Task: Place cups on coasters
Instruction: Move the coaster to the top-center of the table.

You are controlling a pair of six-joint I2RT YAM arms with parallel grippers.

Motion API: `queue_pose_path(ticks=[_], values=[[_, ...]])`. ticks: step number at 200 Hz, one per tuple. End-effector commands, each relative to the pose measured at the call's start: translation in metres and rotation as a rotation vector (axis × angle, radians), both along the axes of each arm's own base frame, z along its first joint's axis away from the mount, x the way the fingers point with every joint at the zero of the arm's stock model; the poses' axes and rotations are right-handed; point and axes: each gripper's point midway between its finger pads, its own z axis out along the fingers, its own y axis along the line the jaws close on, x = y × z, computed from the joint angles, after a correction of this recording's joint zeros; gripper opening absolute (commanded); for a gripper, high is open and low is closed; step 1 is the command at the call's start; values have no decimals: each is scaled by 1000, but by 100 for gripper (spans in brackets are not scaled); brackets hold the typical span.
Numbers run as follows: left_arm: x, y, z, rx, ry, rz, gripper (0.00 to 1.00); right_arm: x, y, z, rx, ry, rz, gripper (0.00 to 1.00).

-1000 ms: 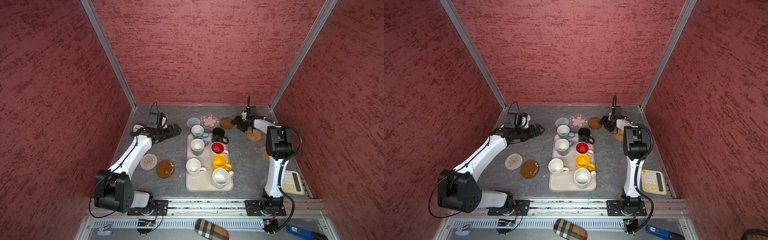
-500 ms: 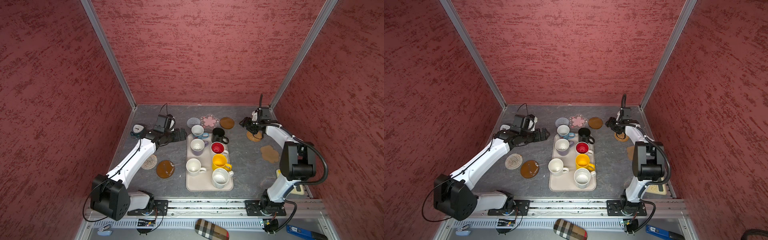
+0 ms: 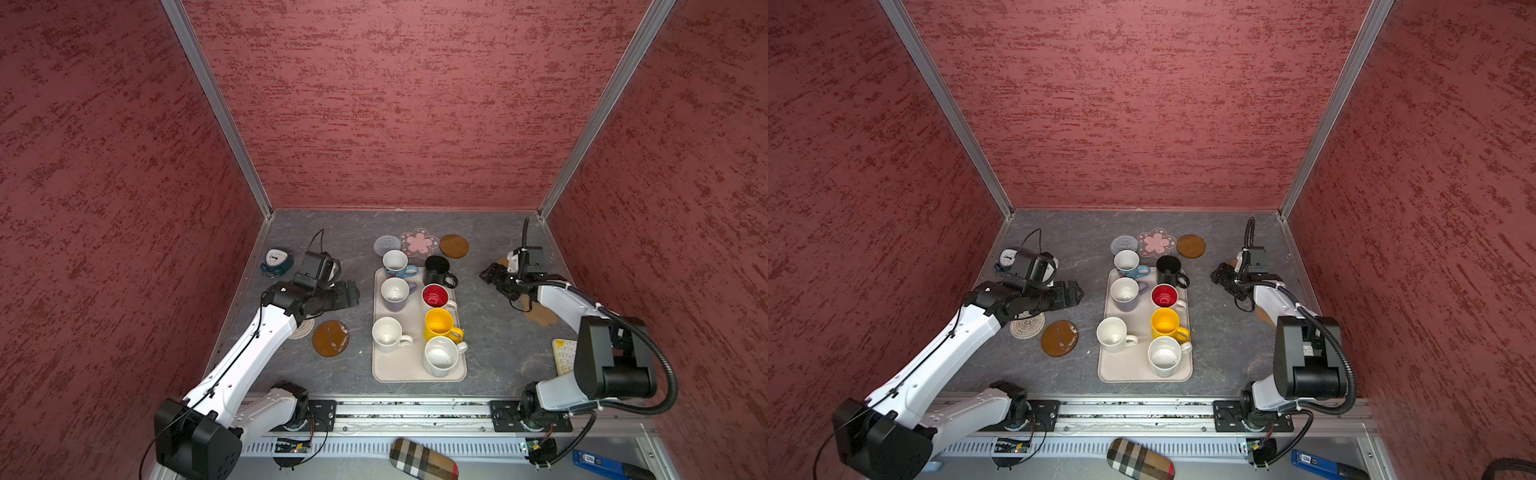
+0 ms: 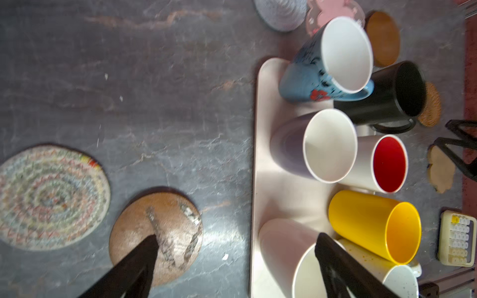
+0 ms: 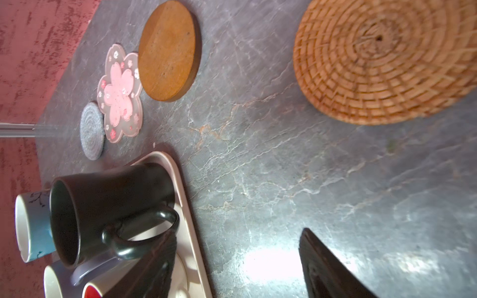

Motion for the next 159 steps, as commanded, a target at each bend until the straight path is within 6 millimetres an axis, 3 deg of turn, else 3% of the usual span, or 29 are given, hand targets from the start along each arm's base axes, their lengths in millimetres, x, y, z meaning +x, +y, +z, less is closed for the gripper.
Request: queue_pose_path(ticks=[1,23,72,122,159], values=[[-23,17,-20,53,73,68,98,21,10,46,60,-203,37,77],[-30,21,-15,130,47,92,99,25,13,61,79,-276,44,79],[-44,31,-38,104,79,256,99,30,11,93,97,-400,14,82],[-61,41,-73,91,163,388,100,27,9,80,108,-364,-17,81],[-76,43,-92,64,210,438,88,25,11,79,140,-372,-29,79]])
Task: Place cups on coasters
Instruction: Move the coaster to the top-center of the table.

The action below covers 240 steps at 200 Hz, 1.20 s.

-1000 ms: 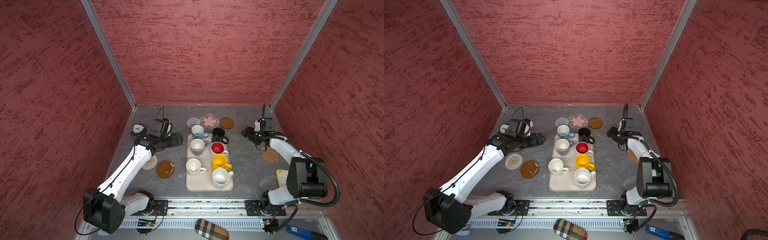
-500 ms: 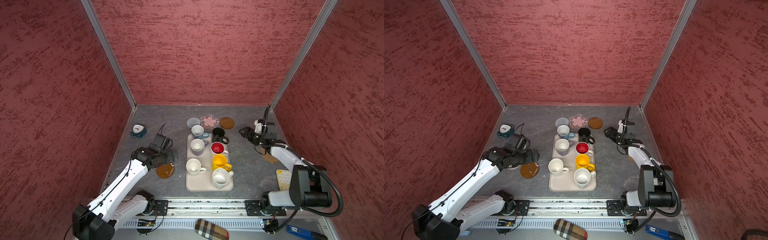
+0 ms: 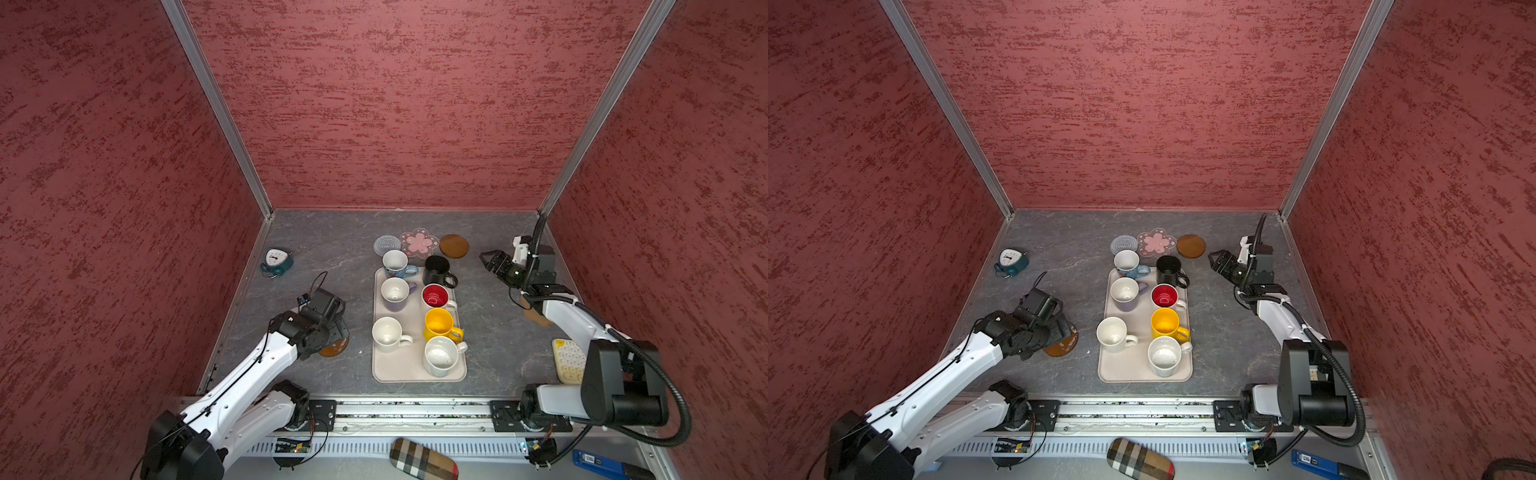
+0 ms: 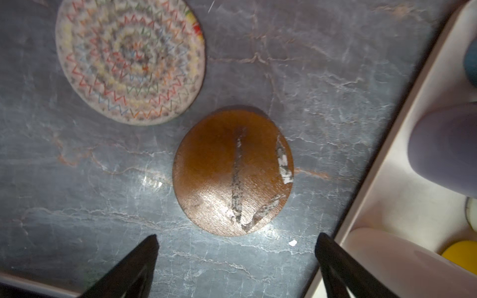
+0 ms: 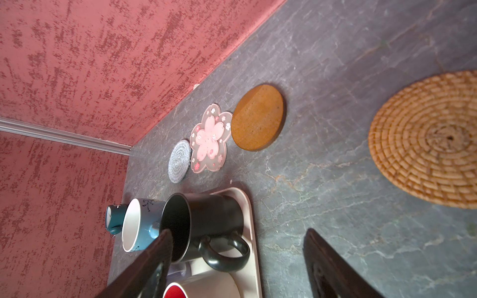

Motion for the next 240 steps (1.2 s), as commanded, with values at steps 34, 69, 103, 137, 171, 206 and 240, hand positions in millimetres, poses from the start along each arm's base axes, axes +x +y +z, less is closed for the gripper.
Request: queue_pose_path(ticks=[34,69,103,137,171,206,240], values=[[-12,1,-17,-42,10,82,71,4,4,12,54,-57,4,68],[-18,-3,-29,-58,33,86,60,2,5,11,58,-55,4,64],[-21,-6,-42,-72,55,87,57,2,3,8,50,-50,-5,64],[-17,-11,-49,-89,49,86,55,2,2,8,49,-50,-5,64],[-10,-15,-54,-94,48,83,53,1,3,7,51,-47,-4,64],[-2,-15,-56,-110,39,100,52,0,3,8,48,-49,-4,64],[10,-11,-54,-138,23,112,52,0,3,8,46,-48,-3,64]])
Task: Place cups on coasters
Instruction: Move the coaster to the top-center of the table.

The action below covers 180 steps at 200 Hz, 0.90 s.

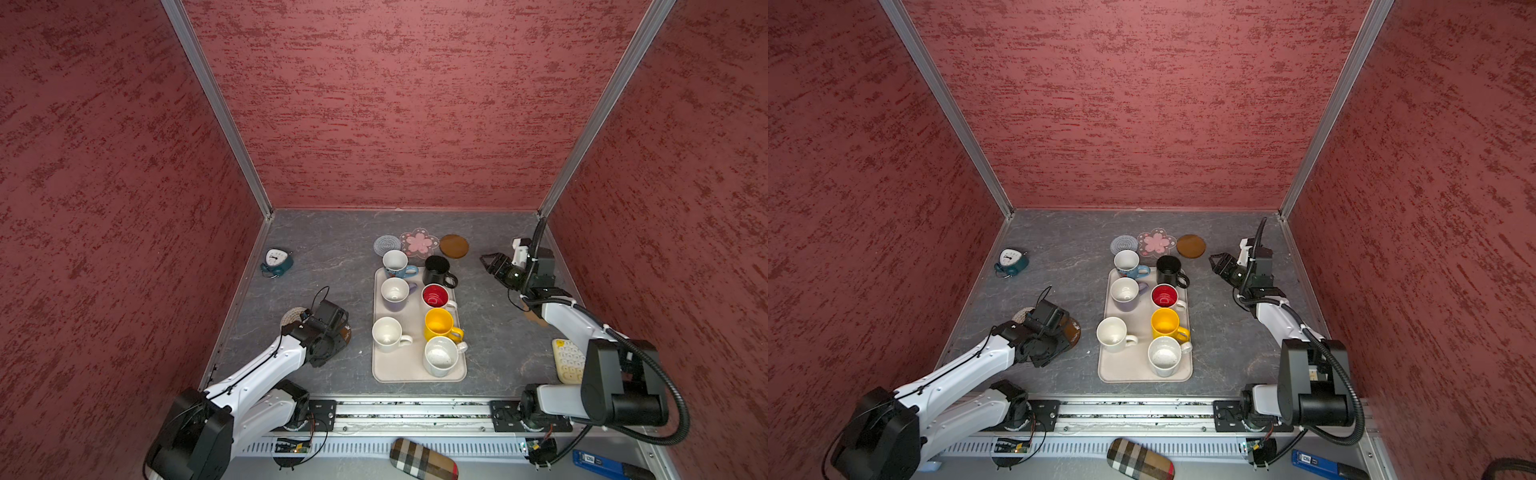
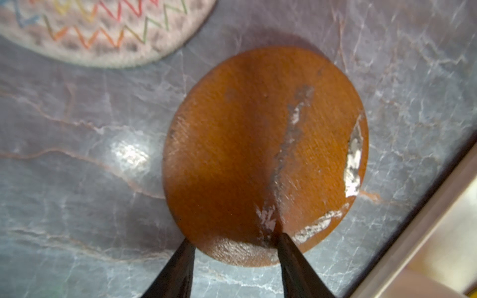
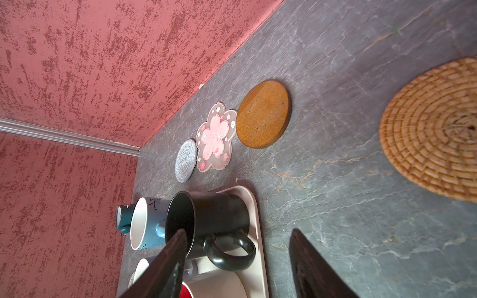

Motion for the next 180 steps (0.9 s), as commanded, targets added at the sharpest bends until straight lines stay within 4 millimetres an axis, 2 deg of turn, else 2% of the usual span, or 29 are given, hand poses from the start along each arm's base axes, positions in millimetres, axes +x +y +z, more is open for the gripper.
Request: queue_pose_path(ticks=[1,100,180], values=[[13,0,1,-25,-35,-4,52,0,-1,7,2,-30,-6,64],[51,-10,-3,-77,-68,23,51,3,-1,3,3,-17,-5,64],[96,-17,1,-106,-103,54,52,5,0,-1,13,-2,-3,63]])
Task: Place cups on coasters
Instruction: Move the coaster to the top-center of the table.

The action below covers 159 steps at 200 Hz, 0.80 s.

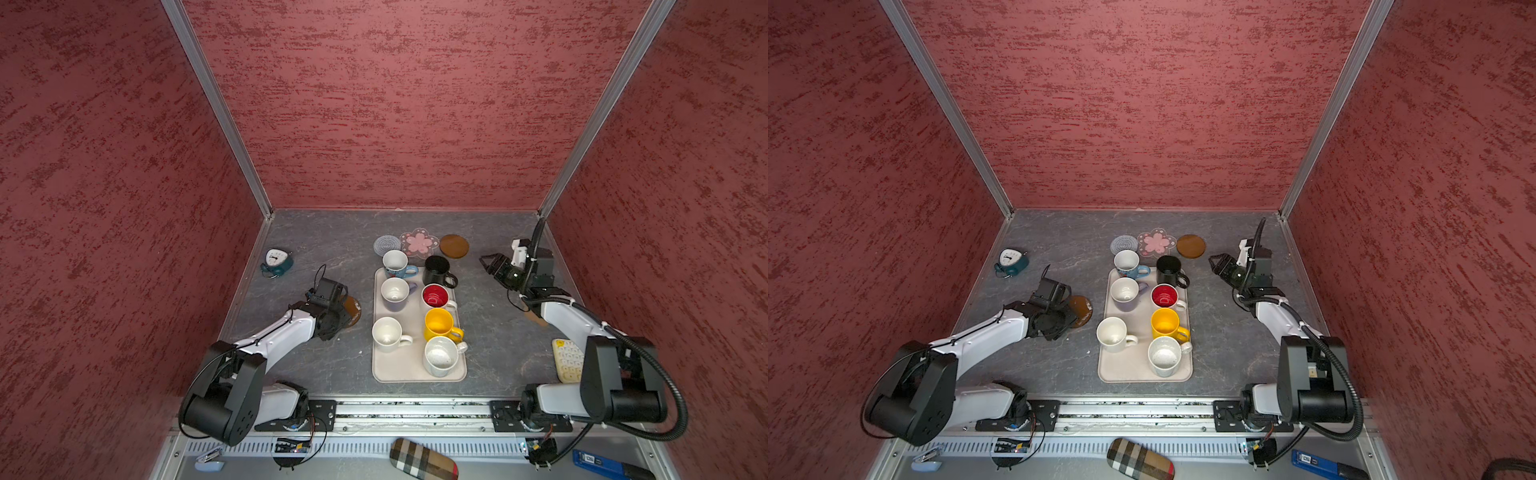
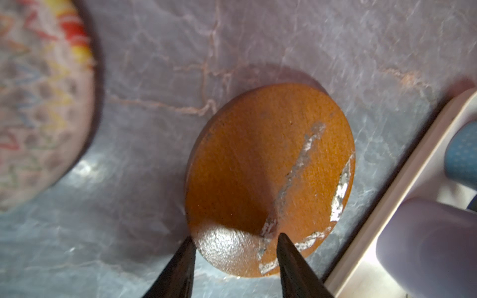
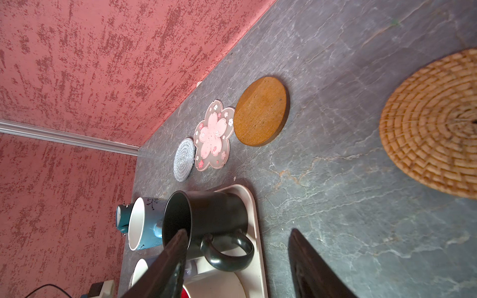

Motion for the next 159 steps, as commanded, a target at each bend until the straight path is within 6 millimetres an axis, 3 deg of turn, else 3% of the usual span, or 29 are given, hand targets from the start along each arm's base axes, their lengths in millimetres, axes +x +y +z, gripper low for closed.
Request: queue_pose_path(ticks=[1,95,123,159], values=[[14,-2,-2,-20,-11,5,52,5,-1,5,5,-19,-4,63],[68,-21,-6,-74,-15,-3,52,9,-3,3,-11,1,-6,63],[67,-24,1,-70,-28,-16,65,9,-4,5,-20,0,-12,65],[55,-38,5,-109,-44,-30,67,7,-4,4,-23,10,-13,65]])
